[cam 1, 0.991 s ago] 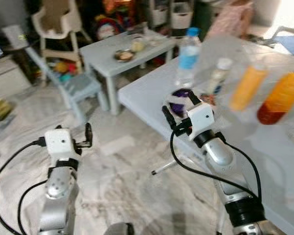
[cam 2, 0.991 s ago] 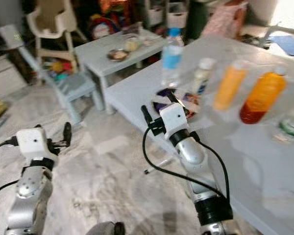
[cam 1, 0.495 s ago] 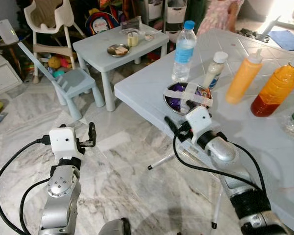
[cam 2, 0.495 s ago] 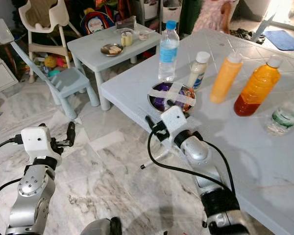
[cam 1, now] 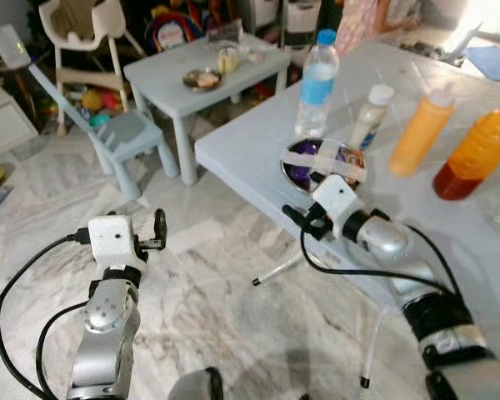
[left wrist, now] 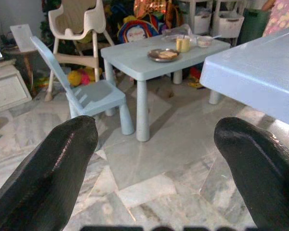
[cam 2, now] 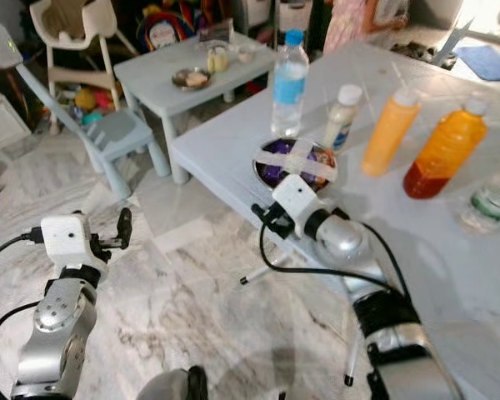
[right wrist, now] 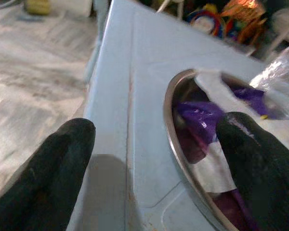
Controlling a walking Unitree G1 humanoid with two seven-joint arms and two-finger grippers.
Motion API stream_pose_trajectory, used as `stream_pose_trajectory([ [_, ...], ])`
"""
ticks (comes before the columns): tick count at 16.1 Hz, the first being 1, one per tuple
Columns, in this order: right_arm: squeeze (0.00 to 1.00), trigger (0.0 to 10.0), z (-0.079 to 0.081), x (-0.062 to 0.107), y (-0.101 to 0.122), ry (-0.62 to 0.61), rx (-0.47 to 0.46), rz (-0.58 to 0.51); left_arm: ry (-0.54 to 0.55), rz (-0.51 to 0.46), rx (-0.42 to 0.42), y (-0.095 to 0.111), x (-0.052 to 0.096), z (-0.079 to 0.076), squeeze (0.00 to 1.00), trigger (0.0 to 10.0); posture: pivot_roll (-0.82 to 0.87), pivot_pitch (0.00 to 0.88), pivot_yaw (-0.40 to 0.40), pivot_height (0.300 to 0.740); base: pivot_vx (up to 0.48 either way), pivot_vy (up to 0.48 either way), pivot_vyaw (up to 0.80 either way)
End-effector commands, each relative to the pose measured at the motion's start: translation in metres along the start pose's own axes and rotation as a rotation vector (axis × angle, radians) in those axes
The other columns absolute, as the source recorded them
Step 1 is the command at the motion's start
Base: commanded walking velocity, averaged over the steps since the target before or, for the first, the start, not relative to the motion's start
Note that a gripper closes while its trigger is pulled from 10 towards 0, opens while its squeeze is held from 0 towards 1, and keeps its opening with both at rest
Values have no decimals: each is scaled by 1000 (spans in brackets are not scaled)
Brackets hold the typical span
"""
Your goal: Restocking fridge
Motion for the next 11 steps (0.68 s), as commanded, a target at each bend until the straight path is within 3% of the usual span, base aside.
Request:
stream_pose_trajectory([
  [1, 0, 10000, 0, -2, -3, 62, 30, 20, -4, 9, -25, 0, 1, 1, 0, 10000, -30, 98, 53, 740, 0, 0, 0],
  [2, 0, 10000, 0, -3, -6, 82, 26, 30, -5, 9, -24, 0, 1, 0, 0, 10000, -30, 98, 53, 740, 0, 0, 0],
  [3, 0, 4039, -3, -5, -9, 81, 31, 47, -6, 10, -24, 1, 1, 0, 0, 10000, -19, 98, 54, 740, 0, 0, 0],
  [4, 0, 1020, -7, -6, -12, 76, 19, 70, -7, 10, -25, 1, 1, -1, 0, 10000, -12, 97, 53, 740, 0, 0, 0],
  [5, 0, 0, -9, -6, -14, 77, 11, 78, -6, 10, -25, 2, 1, -1, 0, 10000, -9, 96, 54, 740, 0, 0, 0],
  [11, 0, 0, -26, 1, -27, 102, -41, 146, -11, 34, -39, -1, 4, 1, 0, 10000, -1, 99, 60, 740, 0, 0, 0],
])
Point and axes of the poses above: a point about 5 cm out from each wrist's last joint towards the gripper, its own x axis pointing back from the gripper into the wrist, its own y axis along the axis of the wrist's last joint, z = x × y, the point moved 1 cm from there along -x, pointing out of the wrist towards the gripper, and after that the axes turned 14 degrees about x, right-handed, at the moved point
